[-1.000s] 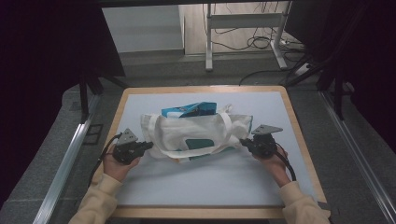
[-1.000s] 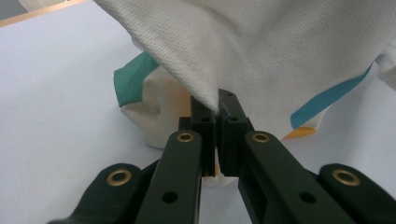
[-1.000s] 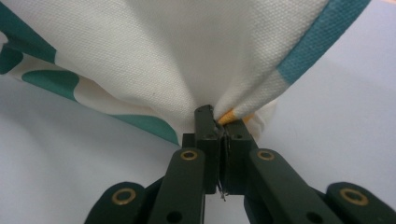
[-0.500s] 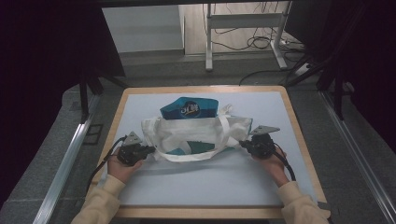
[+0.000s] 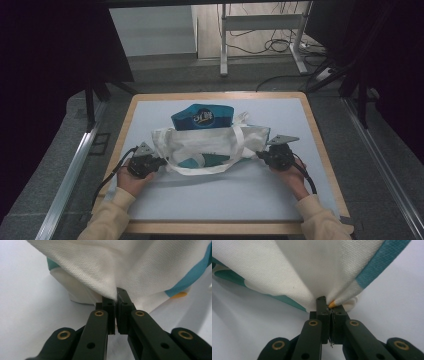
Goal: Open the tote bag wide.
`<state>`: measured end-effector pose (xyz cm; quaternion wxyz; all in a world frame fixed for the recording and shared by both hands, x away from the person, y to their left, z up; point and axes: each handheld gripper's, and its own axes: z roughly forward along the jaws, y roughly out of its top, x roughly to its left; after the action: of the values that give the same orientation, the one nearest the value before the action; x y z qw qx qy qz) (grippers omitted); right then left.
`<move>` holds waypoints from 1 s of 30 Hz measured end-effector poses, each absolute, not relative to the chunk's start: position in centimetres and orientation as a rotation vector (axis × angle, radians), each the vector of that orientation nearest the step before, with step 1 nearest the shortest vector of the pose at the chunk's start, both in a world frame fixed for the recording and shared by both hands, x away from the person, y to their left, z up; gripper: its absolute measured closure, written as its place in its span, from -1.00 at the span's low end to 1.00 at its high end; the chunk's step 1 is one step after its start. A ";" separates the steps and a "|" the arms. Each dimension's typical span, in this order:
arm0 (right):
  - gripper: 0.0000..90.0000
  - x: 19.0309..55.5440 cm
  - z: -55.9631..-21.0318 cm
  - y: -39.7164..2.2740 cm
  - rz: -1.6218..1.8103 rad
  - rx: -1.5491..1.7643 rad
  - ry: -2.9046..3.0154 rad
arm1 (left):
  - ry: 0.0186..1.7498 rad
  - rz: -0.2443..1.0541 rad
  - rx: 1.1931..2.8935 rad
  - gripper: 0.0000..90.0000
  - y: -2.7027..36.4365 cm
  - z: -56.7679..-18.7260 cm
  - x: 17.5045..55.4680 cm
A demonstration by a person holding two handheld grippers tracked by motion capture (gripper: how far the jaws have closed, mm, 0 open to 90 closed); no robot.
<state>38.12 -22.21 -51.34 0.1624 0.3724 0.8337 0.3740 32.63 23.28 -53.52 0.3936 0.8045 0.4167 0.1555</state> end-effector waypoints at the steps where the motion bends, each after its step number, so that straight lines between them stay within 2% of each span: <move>1: 0.93 38.1 -51.4 -22.2 1.066 1.059 2.379 | 1.058 0.393 2.042 0.95 23.3 -53.5 32.6; 10: 0.92 38.0 -51.5 -22.2 1.070 1.067 2.376 | 1.062 0.403 2.035 0.95 23.2 -53.7 32.5; 12: 0.80 38.0 -51.2 -22.5 1.090 1.062 2.373 | 1.067 0.407 2.016 0.85 23.7 -53.2 32.4; 14: 0.56 38.0 -50.8 -22.9 1.111 1.054 2.356 | 1.055 0.389 1.986 0.66 24.2 -52.7 32.2; 16: 0.43 38.0 -50.3 -23.4 1.146 1.067 2.330 | 1.044 0.383 1.967 0.48 24.6 -52.0 32.0; 18: 0.26 37.9 -49.5 -23.8 1.168 1.081 2.290 | 1.039 0.394 1.939 0.39 24.9 -51.2 31.7; 20: 0.22 37.7 -49.1 -24.0 1.172 1.082 2.265 | 1.036 0.395 1.930 0.26 25.1 -50.7 31.5; 21: 0.19 37.6 -48.7 -24.2 1.183 1.079 2.248 | 1.038 0.401 1.912 0.26 25.2 -50.3 31.3; 22: 0.15 37.1 -47.6 -24.5 1.217 1.075 2.214 | 1.027 0.412 1.887 0.14 25.7 -49.4 30.7; 24: 0.17 36.6 -46.3 -24.9 1.254 1.060 2.175 | 1.007 0.433 1.842 0.12 26.2 -48.2 30.0; 26: 0.30 36.2 -44.8 -25.1 1.304 1.042 2.145 | 0.998 0.456 1.793 0.13 26.9 -47.0 29.4; 30: 0.74 36.4 -42.0 -24.5 1.357 1.008 2.105 | 1.029 0.510 1.726 0.34 27.4 -44.6 29.5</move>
<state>36.44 -24.49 -42.02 0.2191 0.3642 0.7608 0.4905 29.52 27.39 -44.61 0.5091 0.7166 0.4271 0.2119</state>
